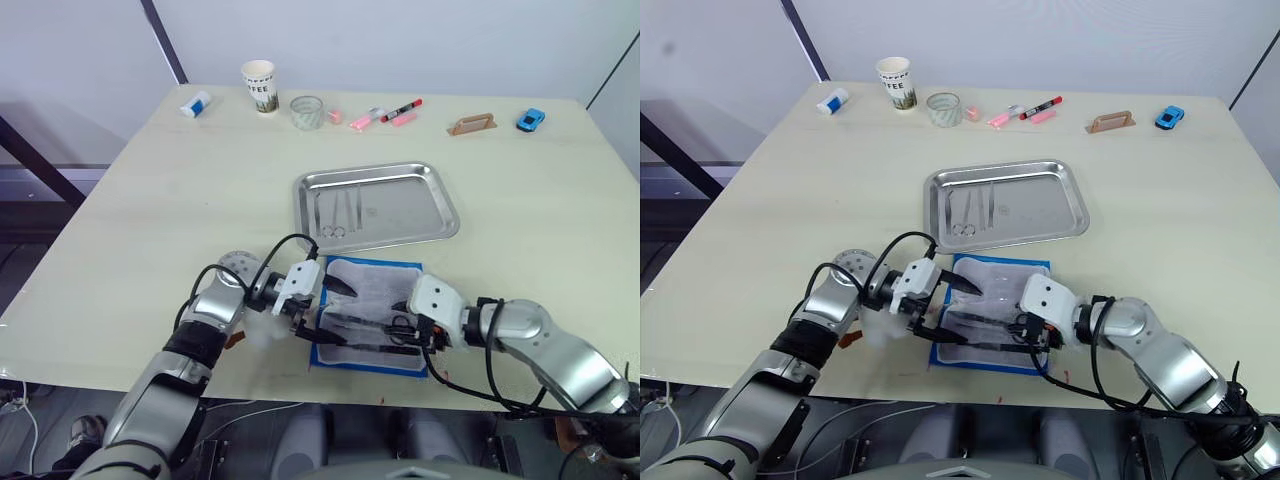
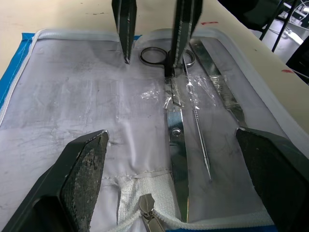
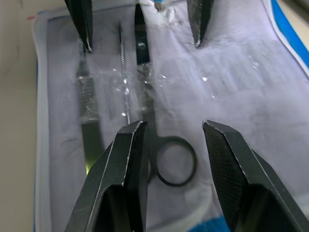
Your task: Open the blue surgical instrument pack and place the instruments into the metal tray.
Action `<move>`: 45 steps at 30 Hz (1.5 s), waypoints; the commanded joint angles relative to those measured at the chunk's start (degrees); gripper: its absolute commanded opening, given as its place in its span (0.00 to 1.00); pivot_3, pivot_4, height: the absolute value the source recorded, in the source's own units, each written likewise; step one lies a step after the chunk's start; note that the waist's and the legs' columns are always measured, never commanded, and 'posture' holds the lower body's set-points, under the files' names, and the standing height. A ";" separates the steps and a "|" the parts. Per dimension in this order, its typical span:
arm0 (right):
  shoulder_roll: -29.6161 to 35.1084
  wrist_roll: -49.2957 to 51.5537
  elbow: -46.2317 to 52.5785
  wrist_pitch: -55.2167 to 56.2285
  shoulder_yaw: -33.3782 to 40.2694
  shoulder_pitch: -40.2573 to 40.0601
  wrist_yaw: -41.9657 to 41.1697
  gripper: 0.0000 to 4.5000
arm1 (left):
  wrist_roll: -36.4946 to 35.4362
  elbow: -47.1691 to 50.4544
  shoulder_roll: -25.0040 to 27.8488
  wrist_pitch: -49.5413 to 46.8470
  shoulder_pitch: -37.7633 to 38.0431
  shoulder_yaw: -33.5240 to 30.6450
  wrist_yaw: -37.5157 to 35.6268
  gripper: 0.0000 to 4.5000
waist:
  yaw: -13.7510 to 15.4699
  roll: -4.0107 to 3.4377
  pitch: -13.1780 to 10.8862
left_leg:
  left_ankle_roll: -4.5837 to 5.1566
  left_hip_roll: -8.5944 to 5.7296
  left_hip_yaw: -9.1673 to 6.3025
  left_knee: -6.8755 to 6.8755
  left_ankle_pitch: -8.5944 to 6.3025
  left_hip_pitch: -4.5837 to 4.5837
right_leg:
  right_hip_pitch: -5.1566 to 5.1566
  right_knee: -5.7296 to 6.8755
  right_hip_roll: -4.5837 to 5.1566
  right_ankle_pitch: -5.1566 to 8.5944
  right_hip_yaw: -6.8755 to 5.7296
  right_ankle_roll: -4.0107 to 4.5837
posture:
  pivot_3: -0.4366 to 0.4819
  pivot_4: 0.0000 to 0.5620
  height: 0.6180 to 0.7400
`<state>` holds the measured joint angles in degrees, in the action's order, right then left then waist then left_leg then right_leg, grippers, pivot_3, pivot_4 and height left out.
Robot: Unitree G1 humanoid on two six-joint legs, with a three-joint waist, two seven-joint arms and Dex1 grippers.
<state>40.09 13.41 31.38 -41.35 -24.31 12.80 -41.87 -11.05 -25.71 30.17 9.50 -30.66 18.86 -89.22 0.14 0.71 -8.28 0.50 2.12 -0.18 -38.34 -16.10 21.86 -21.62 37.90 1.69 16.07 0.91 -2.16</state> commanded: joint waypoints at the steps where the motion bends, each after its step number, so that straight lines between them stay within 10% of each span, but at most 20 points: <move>1: -0.02 -0.68 1.96 -0.57 -0.48 0.51 -0.65 0.46 | 2.46 -1.26 -0.32 -1.51 1.58 2.23 -0.59 1.00 | 0.05 0.00 0.00 | 0.00 0.00 0.00 0.00 0.00 0.00 | 0.00 0.00 0.01 0.00 0.00 0.00 | 0.48 0.27 1.00; 20: -1.35 -2.04 1.00 -5.64 -2.30 3.20 -1.52 0.46 | 2.20 4.37 1.84 -5.18 4.06 1.19 0.29 1.00 | -0.63 0.00 0.00 | 0.00 0.00 -0.02 0.01 0.00 0.00 | 0.00 0.00 0.00 0.00 -0.01 0.00 | 0.48 0.27 1.00; 23: -0.99 -2.25 0.92 -5.65 -2.66 3.43 -2.01 0.16 | 2.34 3.73 1.89 -4.96 3.95 1.08 0.38 1.00 | -0.65 -0.01 0.00 | 0.00 0.00 -0.03 0.01 0.00 0.00 | 0.00 0.00 0.00 0.00 -0.02 0.00 | 0.48 0.27 1.00; 42: -1.13 -1.57 1.50 -13.87 -5.79 7.32 -4.01 0.16 | 2.64 3.77 2.03 -4.53 4.61 0.91 1.16 1.00 | -0.78 -0.01 0.04 | 0.00 0.01 -0.04 0.01 0.00 -0.03 | 0.01 0.01 0.00 0.00 -0.02 0.01 | 0.48 0.27 1.00; 45: -1.22 -1.62 1.33 -14.62 -6.19 7.95 -3.69 0.33 | 2.62 4.00 2.05 -4.66 4.79 0.93 1.25 1.00 | -0.79 -0.01 0.04 | 0.00 0.01 -0.05 0.01 0.00 -0.02 | 0.01 0.01 0.01 0.00 -0.03 0.01 | 0.48 0.27 1.00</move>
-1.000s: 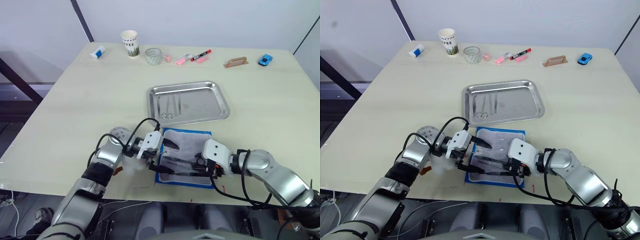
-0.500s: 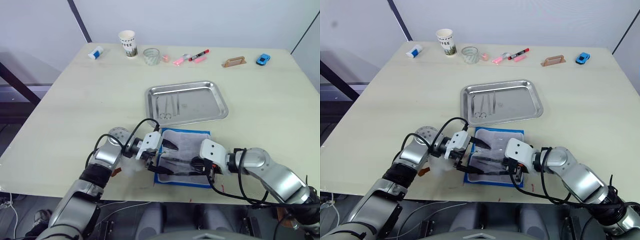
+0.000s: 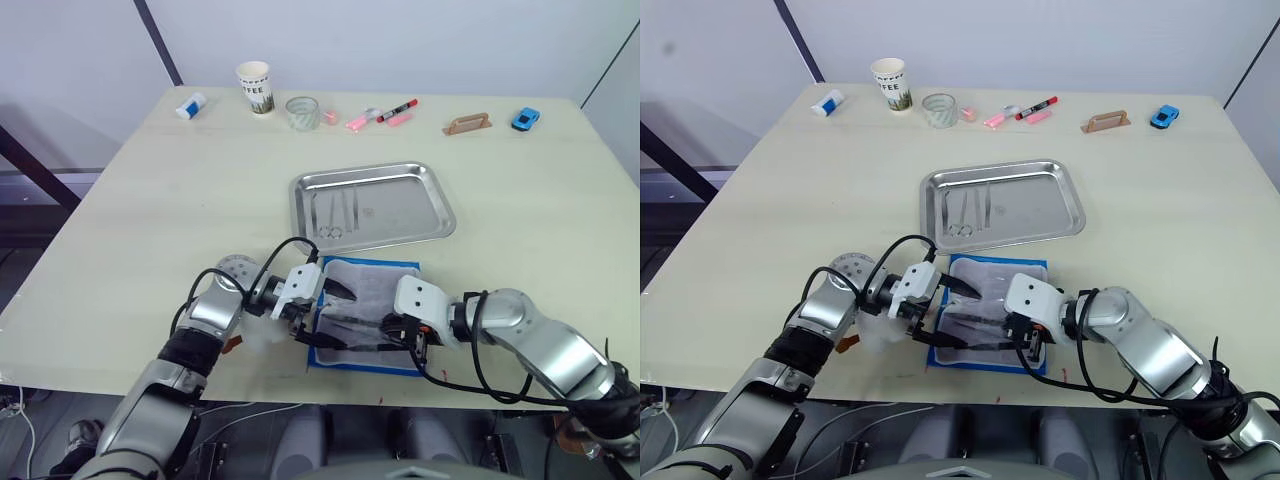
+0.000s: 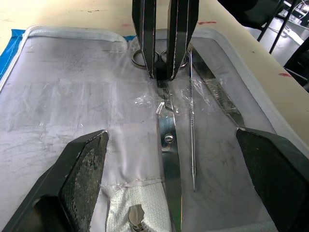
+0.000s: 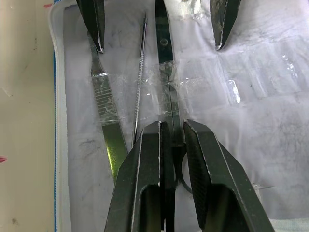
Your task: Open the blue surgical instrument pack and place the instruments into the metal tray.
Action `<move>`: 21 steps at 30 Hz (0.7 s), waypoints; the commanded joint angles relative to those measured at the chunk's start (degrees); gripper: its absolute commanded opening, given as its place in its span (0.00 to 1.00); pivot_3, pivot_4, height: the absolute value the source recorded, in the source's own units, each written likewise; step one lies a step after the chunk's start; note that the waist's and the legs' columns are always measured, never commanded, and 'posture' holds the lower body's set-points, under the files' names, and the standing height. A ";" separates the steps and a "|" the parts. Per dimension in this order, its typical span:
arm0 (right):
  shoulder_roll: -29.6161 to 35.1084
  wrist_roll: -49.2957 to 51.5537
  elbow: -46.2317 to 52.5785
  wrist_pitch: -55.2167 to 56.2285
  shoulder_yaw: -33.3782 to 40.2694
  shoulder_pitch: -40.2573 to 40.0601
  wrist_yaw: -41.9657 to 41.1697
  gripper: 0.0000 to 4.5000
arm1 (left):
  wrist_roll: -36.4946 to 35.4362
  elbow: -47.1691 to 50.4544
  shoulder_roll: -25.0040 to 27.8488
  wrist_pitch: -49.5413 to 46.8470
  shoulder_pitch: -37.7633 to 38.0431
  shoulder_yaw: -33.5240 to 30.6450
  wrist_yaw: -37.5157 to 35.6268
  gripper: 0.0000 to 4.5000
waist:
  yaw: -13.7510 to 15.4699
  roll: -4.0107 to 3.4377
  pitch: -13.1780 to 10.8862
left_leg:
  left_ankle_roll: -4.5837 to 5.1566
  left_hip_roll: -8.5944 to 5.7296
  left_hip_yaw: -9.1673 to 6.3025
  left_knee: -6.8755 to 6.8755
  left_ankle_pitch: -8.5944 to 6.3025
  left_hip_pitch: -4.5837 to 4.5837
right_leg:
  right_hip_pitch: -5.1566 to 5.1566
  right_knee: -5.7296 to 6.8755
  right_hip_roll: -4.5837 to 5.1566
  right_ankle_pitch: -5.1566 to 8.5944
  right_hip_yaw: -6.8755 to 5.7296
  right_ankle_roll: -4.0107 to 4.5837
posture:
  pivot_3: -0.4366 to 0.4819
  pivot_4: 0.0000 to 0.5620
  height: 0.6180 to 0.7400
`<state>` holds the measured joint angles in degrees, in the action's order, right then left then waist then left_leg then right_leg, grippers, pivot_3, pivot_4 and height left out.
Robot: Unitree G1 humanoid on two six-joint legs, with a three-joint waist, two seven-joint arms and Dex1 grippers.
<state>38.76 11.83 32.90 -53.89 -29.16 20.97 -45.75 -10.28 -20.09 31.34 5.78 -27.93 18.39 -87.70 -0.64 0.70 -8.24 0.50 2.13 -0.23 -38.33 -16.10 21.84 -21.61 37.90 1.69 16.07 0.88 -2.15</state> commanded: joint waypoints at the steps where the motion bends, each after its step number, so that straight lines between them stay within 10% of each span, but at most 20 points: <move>1: 0.07 -0.13 -0.30 -2.11 -1.37 -0.11 0.41 0.42 | 1.84 -1.57 0.88 -0.98 2.10 1.41 -0.23 1.00 | -0.01 0.00 0.00 | 0.00 0.00 0.00 0.00 0.00 0.00 | 0.00 0.00 0.00 0.00 0.00 0.00 | 0.48 0.27 1.00; 2: 0.08 0.08 -0.36 -2.28 -1.41 -0.03 0.25 0.55 | 1.85 -1.66 0.89 -0.92 2.12 1.39 -0.22 1.00 | -0.01 0.00 0.01 | 0.00 0.00 0.00 0.00 0.00 0.00 | 0.00 0.00 0.00 0.00 0.00 0.00 | 0.48 0.27 1.00; 13: -0.03 -0.41 -1.58 -2.26 -2.91 1.01 0.02 0.55 | 1.86 -2.03 0.86 -0.67 2.31 1.12 -0.03 1.00 | -0.04 0.00 0.06 | 0.00 0.00 0.00 0.02 0.00 -0.02 | 0.00 0.00 -0.01 0.00 0.00 0.00 | 0.48 0.27 1.00; 21: 0.13 -0.47 -2.62 -1.49 -3.44 1.15 -0.47 0.03 | 1.90 -2.32 0.84 -0.42 2.51 0.98 0.12 1.00 | -0.06 0.01 0.15 | 0.00 0.01 0.00 0.02 0.00 -0.02 | 0.00 0.00 -0.01 0.00 0.00 0.01 | 0.48 0.27 1.00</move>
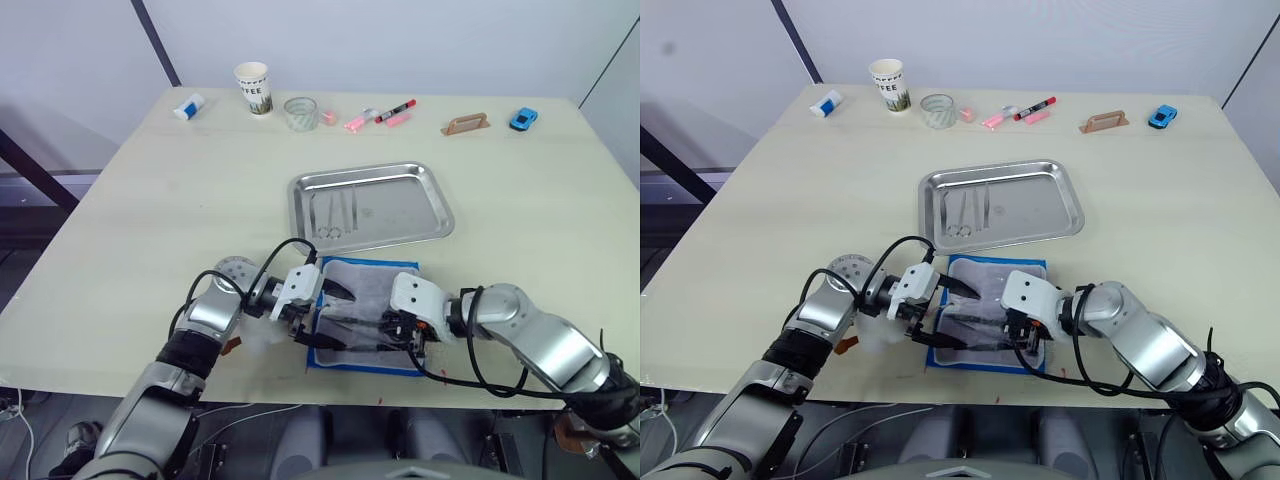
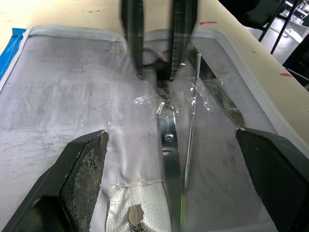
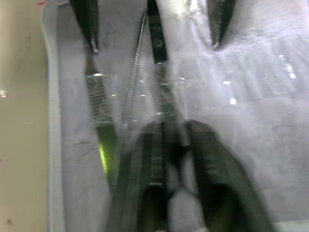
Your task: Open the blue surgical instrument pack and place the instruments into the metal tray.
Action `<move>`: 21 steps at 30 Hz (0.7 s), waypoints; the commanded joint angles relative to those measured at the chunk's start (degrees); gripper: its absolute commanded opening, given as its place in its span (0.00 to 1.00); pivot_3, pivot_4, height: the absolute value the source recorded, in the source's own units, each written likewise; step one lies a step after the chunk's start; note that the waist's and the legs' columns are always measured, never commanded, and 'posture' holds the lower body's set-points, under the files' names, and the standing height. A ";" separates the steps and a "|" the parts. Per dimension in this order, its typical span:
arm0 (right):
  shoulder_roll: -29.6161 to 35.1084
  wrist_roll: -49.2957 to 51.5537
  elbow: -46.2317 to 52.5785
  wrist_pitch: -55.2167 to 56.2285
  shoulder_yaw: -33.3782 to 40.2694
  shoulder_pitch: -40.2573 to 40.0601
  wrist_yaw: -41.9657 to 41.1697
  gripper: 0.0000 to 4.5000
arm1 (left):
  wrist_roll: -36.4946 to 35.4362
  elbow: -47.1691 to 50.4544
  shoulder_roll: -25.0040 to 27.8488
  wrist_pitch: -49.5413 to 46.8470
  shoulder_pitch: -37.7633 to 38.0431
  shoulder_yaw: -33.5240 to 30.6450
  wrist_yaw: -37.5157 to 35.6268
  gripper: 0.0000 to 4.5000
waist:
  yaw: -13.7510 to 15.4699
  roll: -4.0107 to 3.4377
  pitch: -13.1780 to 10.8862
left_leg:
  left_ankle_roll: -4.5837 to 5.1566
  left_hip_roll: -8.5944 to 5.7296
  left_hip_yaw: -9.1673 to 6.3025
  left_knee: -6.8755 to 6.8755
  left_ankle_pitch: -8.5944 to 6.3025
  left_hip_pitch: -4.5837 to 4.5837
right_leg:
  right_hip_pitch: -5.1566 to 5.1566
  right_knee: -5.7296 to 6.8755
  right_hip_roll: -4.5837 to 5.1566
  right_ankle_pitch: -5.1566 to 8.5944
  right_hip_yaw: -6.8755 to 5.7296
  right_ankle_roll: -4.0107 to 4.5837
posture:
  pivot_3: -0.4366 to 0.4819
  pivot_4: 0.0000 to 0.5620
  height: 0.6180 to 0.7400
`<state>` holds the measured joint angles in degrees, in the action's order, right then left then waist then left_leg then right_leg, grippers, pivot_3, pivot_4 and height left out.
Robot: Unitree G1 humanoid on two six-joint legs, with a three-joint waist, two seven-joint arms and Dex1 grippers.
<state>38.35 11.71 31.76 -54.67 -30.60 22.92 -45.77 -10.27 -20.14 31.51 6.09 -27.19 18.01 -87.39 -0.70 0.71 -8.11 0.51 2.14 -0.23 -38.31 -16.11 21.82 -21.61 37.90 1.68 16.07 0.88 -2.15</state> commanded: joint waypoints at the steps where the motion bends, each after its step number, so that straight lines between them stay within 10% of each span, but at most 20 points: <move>1: 0.66 -0.48 -1.58 -0.43 -2.04 -0.76 -0.54 0.03 | 1.89 -2.35 0.64 -0.70 1.74 1.35 -0.16 1.00 | 0.00 0.00 0.04 | 0.00 0.00 0.00 0.00 0.00 0.00 | 0.00 0.00 0.00 0.00 0.00 0.00 | 0.48 0.27 1.00; 21: 2.73 4.80 6.41 -13.42 0.20 7.45 -1.08 0.03 | 2.34 -3.42 0.34 -0.12 1.67 1.60 0.56 1.00 | 0.01 -0.02 0.09 | 0.00 0.00 -0.01 0.00 0.00 0.04 | -0.04 0.00 0.02 0.00 0.00 0.00 | 0.48 0.27 1.00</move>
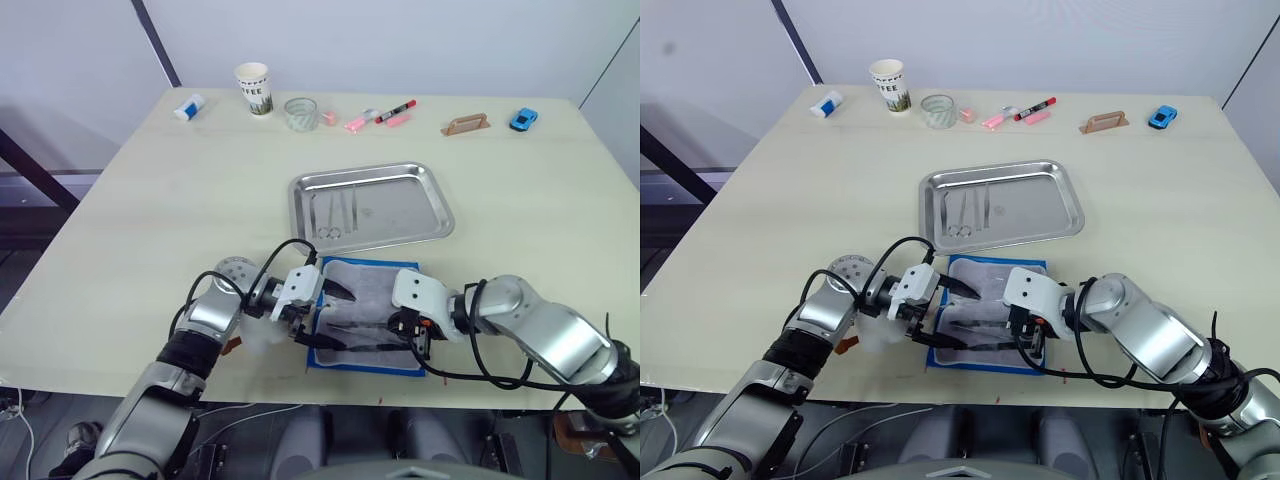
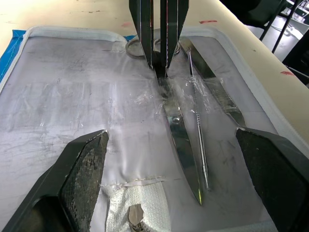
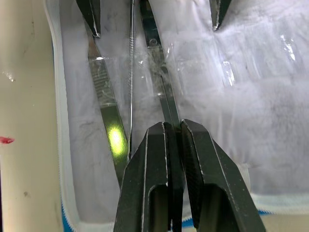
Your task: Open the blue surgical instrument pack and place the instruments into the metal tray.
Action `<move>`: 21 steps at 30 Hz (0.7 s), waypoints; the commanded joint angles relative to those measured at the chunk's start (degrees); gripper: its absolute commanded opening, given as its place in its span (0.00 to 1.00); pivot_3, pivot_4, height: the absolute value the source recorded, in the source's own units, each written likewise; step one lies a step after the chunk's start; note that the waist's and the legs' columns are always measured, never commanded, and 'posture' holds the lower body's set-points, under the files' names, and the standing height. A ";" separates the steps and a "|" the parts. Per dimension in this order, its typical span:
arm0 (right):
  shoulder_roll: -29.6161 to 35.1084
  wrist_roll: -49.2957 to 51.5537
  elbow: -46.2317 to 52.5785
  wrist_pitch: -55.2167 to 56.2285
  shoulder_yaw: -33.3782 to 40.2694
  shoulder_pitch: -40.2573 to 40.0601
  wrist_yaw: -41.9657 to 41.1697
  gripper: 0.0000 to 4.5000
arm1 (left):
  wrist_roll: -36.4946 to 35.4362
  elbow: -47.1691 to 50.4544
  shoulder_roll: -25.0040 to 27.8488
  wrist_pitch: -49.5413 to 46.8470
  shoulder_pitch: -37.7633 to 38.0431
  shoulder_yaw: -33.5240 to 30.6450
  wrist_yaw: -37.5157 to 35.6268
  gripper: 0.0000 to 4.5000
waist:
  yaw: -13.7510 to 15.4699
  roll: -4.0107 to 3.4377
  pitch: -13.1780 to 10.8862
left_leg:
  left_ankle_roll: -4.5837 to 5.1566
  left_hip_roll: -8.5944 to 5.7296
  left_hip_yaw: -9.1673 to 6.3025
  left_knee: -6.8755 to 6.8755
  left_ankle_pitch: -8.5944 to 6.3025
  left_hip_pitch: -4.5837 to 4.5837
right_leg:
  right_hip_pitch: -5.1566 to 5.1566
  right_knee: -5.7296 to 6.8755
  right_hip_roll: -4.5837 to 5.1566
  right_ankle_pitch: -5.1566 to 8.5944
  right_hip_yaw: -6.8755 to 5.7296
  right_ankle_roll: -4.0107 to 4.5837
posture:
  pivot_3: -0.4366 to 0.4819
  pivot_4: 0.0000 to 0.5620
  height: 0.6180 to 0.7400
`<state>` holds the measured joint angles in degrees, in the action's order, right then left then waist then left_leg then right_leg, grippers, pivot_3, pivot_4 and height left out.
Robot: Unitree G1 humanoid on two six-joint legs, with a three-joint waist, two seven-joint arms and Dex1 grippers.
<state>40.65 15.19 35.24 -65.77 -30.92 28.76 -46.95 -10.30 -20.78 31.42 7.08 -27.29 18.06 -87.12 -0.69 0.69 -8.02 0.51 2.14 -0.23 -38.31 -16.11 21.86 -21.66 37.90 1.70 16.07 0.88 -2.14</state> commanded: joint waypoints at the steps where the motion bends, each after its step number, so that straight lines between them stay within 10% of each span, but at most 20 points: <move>1: 0.52 1.54 3.22 -3.07 0.40 2.02 0.26 0.03 | 2.40 -2.72 0.41 -1.20 1.79 1.60 0.35 1.00 | -0.01 0.00 0.00 | 0.00 0.00 0.00 0.00 0.00 0.00 | 0.00 0.00 0.00 0.00 0.00 0.00 | 0.48 0.27 1.00; 21: 7.91 5.20 5.27 -7.02 0.51 8.89 -0.45 0.03 | 2.85 -2.22 0.48 -2.16 1.85 2.27 0.49 1.00 | -0.01 -0.04 -0.03 | 0.00 -0.01 -0.02 0.00 0.00 0.06 | -0.03 -0.01 0.07 0.00 -0.03 0.00 | 0.48 0.27 1.00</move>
<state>46.71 20.02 38.25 -73.67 -33.18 36.67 -46.61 -10.29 -20.65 31.23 6.72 -27.41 18.43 -86.99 -0.70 0.65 -8.04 0.51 2.13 -0.25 -38.31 -16.11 21.92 -21.69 37.89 1.78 16.07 0.84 -2.15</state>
